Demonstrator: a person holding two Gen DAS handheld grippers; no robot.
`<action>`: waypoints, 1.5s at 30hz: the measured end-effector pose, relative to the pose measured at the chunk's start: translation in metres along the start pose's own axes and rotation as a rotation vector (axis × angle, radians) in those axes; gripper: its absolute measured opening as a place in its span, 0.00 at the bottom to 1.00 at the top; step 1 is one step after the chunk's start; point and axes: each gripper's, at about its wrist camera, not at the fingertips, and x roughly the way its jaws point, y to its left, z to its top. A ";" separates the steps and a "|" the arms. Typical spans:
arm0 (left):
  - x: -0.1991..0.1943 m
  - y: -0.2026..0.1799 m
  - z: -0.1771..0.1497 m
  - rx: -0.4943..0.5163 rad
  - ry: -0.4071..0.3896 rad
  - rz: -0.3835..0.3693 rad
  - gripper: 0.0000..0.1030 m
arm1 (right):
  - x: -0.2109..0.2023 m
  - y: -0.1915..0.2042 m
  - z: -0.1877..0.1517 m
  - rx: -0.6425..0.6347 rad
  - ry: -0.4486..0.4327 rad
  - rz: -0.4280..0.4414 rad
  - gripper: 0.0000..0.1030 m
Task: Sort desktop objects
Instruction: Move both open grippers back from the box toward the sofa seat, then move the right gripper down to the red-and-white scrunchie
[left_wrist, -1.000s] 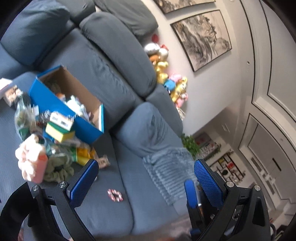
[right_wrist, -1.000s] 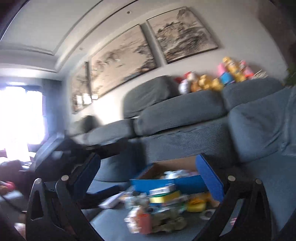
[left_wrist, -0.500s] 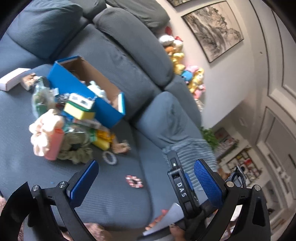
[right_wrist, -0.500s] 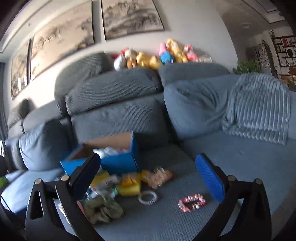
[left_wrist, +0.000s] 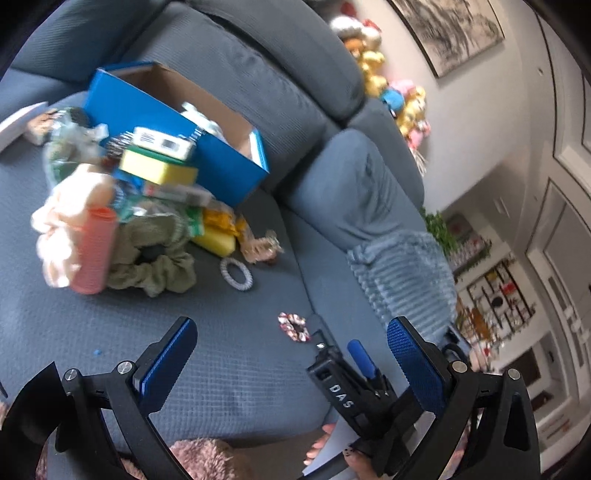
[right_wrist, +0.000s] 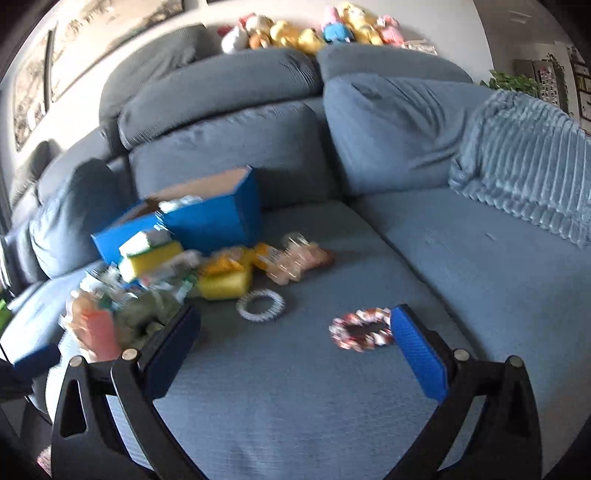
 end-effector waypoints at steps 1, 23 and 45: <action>0.008 -0.003 0.001 0.024 0.021 -0.012 0.99 | 0.006 -0.006 -0.001 0.000 0.029 0.003 1.00; 0.118 -0.034 -0.008 0.273 0.312 -0.086 0.99 | 0.078 -0.070 -0.011 -0.005 0.226 0.100 0.96; 0.158 -0.005 -0.005 0.171 0.448 -0.262 0.99 | 0.097 -0.071 -0.017 -0.026 0.243 0.103 0.73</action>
